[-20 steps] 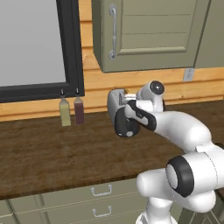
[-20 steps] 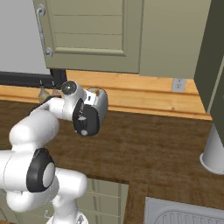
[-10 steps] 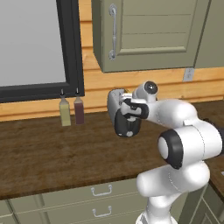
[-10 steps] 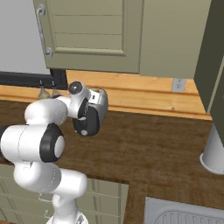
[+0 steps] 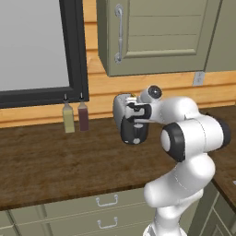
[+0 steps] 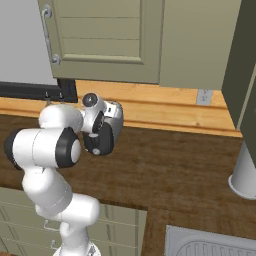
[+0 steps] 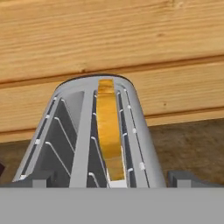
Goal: Start the toaster. Once the lever pops up, take the bread to the plate on the dining counter.
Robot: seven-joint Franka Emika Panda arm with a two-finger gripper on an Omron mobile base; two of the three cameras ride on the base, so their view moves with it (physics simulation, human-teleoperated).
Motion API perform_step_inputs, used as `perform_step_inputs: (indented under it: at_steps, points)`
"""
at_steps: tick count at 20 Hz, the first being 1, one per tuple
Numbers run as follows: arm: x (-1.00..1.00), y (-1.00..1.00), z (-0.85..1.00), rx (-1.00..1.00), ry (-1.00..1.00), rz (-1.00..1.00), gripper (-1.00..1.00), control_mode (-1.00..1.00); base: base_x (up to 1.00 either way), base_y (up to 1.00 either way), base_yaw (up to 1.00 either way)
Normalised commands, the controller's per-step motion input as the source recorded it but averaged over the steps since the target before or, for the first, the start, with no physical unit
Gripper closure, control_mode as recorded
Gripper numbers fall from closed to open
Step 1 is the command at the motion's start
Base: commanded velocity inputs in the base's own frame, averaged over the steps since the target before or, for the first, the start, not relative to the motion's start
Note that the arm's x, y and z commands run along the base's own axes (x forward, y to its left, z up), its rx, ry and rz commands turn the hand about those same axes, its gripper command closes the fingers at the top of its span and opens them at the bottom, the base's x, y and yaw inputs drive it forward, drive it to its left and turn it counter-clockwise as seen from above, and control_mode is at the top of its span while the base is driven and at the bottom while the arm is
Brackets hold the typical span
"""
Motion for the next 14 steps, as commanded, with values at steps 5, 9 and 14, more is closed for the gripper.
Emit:
perform_step_inputs:
  at_steps: [5, 9, 14]
  points:
    - [0.41, 0.0, -0.19, 0.0, 0.0, 0.0, -1.0, -1.0, 0.0, 0.0, 0.0]
    - [0.23, 0.0, -0.31, 0.0, 0.0, 0.0, -1.0, -1.0, 0.0, 0.0, 0.0]
    - [0.01, 0.0, -0.44, 0.0, 0.0, 0.0, 1.0, -1.0, 0.0, 0.0, 0.0]
